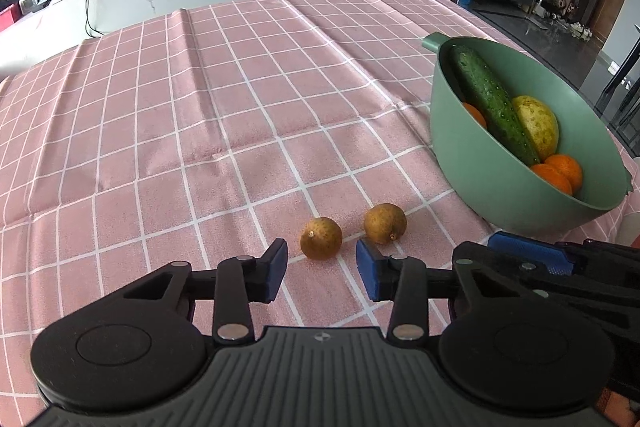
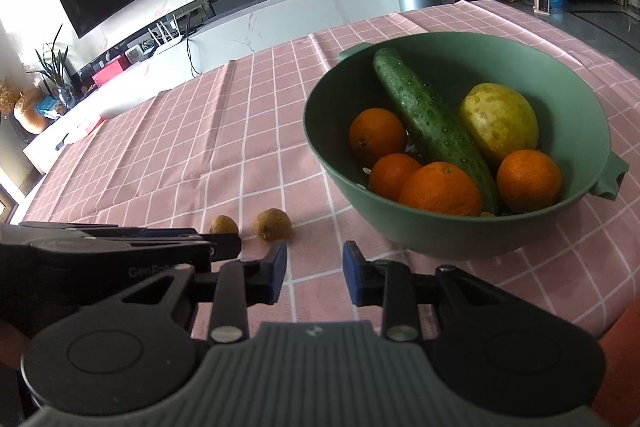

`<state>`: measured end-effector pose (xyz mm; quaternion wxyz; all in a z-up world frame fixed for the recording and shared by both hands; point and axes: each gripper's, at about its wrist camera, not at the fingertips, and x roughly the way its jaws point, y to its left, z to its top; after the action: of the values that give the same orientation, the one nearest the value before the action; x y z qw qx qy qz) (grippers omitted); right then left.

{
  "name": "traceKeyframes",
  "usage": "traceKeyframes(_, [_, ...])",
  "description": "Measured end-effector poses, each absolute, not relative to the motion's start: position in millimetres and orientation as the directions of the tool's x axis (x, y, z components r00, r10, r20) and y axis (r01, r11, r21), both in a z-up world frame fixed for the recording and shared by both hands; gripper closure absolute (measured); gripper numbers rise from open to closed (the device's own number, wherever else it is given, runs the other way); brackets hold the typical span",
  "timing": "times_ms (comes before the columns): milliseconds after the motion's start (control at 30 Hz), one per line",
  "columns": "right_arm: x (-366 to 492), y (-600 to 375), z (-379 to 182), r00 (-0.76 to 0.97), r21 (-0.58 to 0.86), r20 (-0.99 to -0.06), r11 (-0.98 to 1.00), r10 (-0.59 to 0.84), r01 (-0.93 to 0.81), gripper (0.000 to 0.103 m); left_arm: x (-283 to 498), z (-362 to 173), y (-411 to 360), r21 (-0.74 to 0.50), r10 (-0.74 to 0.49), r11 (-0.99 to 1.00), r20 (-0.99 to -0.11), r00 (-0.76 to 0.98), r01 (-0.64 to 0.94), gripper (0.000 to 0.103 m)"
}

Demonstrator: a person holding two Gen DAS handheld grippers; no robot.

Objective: Organize fruits
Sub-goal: 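Grasp a kiwi with the left gripper while the right gripper grasps the other kiwi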

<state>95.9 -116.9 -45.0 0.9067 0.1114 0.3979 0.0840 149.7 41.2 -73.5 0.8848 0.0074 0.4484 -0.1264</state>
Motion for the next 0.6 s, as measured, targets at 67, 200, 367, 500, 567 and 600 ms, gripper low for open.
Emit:
traceKeyframes(67, [97.9, -116.5, -45.8, 0.666, 0.273, -0.704, 0.960, 0.247, -0.067, 0.076, 153.2, -74.9, 43.6, -0.109, -0.215, 0.970, -0.795, 0.567, 0.216, 0.060])
traceKeyframes(200, [101.6, -112.3, -47.7, 0.666, 0.275, -0.698, 0.957, 0.262, -0.088, 0.076, 157.3, -76.5, 45.6, -0.123, -0.223, 0.970, -0.797, 0.561, 0.210, 0.068])
traceKeyframes(367, [108.7, -107.4, -52.3, 0.660, 0.286, -0.700, 0.954, 0.274, -0.093, 0.076, 159.6, -76.0, 46.3, -0.145, -0.231, 0.970, -0.804, 0.548, 0.197, 0.076])
traceKeyframes(500, [113.5, -102.6, -54.9, 0.657, 0.285, -0.702, 0.954, 0.276, -0.097, 0.075, 157.0, -69.5, 54.7, -0.138, -0.201, 0.979, -0.803, 0.561, 0.153, 0.076])
traceKeyframes(567, [116.4, -98.1, -56.4, 0.655, 0.283, -0.703, 0.954, 0.277, -0.099, 0.074, 157.7, -66.7, 60.9, -0.156, -0.200, 0.980, -0.802, 0.563, 0.125, 0.076])
traceKeyframes(600, [117.6, -96.7, -57.2, 0.656, 0.281, -0.703, 0.955, 0.275, -0.098, 0.074, 157.7, -66.1, 63.5, -0.161, -0.197, 0.980, -0.803, 0.563, 0.113, 0.076])
